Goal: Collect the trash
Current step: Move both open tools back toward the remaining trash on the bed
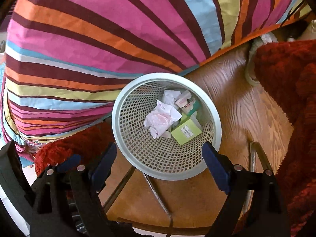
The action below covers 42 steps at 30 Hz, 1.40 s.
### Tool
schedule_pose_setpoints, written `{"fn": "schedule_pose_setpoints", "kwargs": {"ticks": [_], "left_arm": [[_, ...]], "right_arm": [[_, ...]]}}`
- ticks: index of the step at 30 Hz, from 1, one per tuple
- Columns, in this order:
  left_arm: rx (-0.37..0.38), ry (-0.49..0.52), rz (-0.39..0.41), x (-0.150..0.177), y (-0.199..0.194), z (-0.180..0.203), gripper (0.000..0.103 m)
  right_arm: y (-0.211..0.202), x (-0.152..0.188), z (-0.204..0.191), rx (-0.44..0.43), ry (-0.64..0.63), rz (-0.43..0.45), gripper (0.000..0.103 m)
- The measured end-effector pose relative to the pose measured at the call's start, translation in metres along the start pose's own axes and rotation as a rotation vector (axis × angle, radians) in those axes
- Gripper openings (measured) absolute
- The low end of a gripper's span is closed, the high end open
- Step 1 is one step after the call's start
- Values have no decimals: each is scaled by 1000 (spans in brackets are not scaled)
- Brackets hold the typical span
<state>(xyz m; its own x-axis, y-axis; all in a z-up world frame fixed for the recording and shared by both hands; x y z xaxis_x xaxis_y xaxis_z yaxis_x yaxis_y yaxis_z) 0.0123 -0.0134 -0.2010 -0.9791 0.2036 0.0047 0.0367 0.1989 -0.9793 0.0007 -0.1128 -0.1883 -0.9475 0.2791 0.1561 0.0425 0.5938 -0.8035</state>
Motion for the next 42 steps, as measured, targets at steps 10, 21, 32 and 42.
{"fn": "schedule_pose_setpoints", "kwargs": {"ticks": [10, 21, 32, 42], "left_arm": [[3, -57, 91, -3, -24, -12, 83], [34, -134, 234, -14, -57, -32, 83], [58, -257, 373, -51, -103, -79, 83], [38, -310, 532, -158, -157, -142, 83]], "right_arm": [[-23, -2, -15, 7, -65, 87, 84], [-61, -10, -54, 93, -296, 279, 84], [-128, -43, -114, 170, -575, 580, 84], [-150, -93, -178, 110, -768, 686, 84]]}}
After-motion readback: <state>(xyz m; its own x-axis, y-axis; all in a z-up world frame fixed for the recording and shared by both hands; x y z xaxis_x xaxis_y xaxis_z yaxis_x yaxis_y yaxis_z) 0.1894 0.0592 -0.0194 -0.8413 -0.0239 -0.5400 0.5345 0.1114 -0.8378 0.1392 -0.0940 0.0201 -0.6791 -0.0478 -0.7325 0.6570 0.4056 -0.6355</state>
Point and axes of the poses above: each gripper's, at about its wrist camera, not at the fingertips, and y roughly the way its jaws point, z to its right, x to its underside, the point moved 6 cm from there along y, roughly the way its jaws point, and after that the axes turned 12 degrees about -x, right-handed, at the moved point
